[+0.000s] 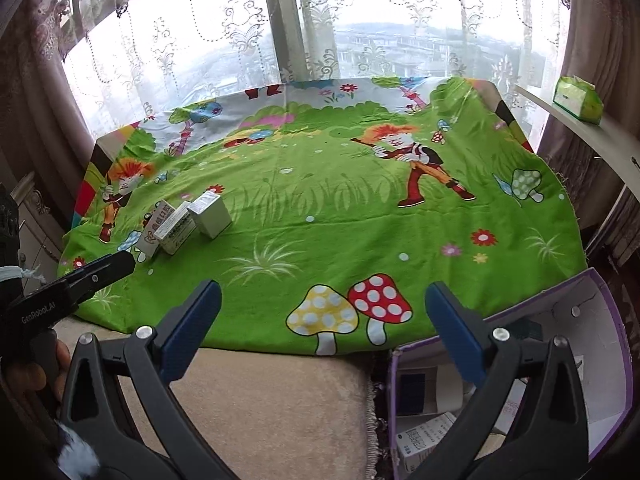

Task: Organize rigid objects
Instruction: 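Move both open tools back over the remaining boxes on the sheet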

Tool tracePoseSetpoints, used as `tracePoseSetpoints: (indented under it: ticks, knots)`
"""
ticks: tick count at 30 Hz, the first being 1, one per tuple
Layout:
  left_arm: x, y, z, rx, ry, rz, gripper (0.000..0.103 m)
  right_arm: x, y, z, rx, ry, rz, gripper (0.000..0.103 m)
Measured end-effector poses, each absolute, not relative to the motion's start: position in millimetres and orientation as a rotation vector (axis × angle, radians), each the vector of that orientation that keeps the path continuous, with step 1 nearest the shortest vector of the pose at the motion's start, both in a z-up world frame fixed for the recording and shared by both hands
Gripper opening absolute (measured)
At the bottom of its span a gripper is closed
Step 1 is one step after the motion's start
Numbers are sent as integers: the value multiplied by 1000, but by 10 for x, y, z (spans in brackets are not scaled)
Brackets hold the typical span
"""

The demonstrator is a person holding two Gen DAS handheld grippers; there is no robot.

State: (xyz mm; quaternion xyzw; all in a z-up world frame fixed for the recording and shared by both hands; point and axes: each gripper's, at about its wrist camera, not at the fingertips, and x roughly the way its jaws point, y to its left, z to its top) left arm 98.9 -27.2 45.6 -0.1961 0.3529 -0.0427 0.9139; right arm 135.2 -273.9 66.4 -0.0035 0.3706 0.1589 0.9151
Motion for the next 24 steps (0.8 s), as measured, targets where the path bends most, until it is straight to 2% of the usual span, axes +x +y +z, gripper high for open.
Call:
tracePoseSetpoints:
  ticks: [11,24]
  knots:
    - [1144,283,336,-449,759,-5,62,1530,-2237,524,-22,818,376,102]
    - [1498,588,105,-478,817,14,53,1798,-1749,403,-47,842,385,102]
